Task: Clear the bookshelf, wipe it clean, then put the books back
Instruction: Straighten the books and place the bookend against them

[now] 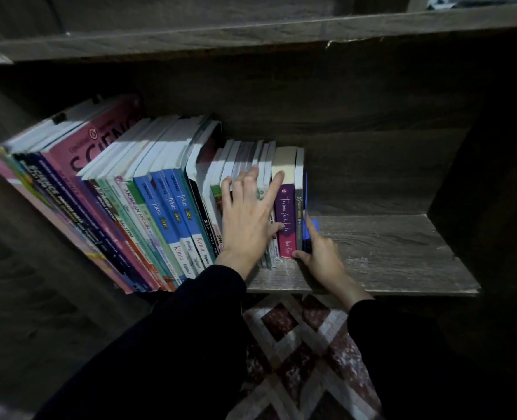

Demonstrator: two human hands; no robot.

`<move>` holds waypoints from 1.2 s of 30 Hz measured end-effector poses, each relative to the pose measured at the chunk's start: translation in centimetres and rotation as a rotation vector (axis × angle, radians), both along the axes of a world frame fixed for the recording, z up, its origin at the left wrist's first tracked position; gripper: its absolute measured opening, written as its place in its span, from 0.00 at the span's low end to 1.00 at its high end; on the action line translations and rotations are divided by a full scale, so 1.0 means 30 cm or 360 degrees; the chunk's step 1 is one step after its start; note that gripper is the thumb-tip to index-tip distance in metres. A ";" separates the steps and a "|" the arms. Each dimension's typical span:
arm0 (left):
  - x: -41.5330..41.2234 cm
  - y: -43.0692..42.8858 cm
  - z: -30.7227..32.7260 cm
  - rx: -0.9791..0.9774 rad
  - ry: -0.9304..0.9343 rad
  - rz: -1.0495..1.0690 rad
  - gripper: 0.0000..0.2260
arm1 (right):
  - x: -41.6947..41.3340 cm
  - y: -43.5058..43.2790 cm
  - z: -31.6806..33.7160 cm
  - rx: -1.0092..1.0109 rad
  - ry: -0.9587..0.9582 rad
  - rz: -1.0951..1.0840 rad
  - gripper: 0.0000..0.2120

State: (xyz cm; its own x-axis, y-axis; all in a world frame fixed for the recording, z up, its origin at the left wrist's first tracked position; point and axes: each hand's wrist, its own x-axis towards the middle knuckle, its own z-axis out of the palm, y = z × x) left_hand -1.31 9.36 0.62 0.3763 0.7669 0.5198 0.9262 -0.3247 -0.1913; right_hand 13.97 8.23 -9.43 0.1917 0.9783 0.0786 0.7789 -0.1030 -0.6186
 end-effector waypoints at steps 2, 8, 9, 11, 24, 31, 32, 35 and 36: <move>-0.021 0.002 0.011 -0.0149 0.0047 -0.0083 0.51 | 0.002 -0.001 0.008 -0.0111 0.0191 0.0057 0.51; -0.108 -0.017 0.023 -0.0073 0.0200 -0.0181 0.58 | -0.144 -0.107 0.002 0.0490 0.0448 -0.0415 0.34; -0.108 -0.023 0.024 -0.0084 0.0211 -0.0142 0.57 | -0.171 -0.125 -0.004 0.0591 0.0404 -0.0413 0.26; -0.103 -0.030 0.029 -0.0073 0.0236 -0.0094 0.55 | -0.199 -0.130 -0.009 0.0517 0.0206 -0.0234 0.18; -0.115 0.012 -0.016 0.0138 0.0280 -0.0038 0.56 | -0.183 -0.043 0.074 0.0107 -0.0398 0.0115 0.23; -0.108 -0.012 0.014 0.0004 0.0287 -0.0044 0.52 | -0.216 -0.089 0.088 0.0009 -0.0579 0.0180 0.14; -0.112 -0.021 0.021 -0.0013 0.0251 -0.0097 0.50 | -0.223 -0.095 0.088 0.0015 -0.0552 0.0276 0.12; -0.143 -0.071 0.015 0.0220 -0.0144 -0.0271 0.42 | -0.252 -0.085 0.075 -0.0123 -0.0322 0.0613 0.17; -0.159 -0.092 -0.003 0.0303 -0.0351 -0.0279 0.39 | -0.264 -0.074 0.068 -0.0175 -0.0233 0.0671 0.21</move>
State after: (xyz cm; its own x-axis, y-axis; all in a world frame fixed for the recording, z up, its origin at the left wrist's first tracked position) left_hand -6.09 6.59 0.51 0.3566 0.5816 0.7311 0.8852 -0.4605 -0.0655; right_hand 6.05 6.00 -7.40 -0.2304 0.9725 -0.0337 0.8454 0.1829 -0.5019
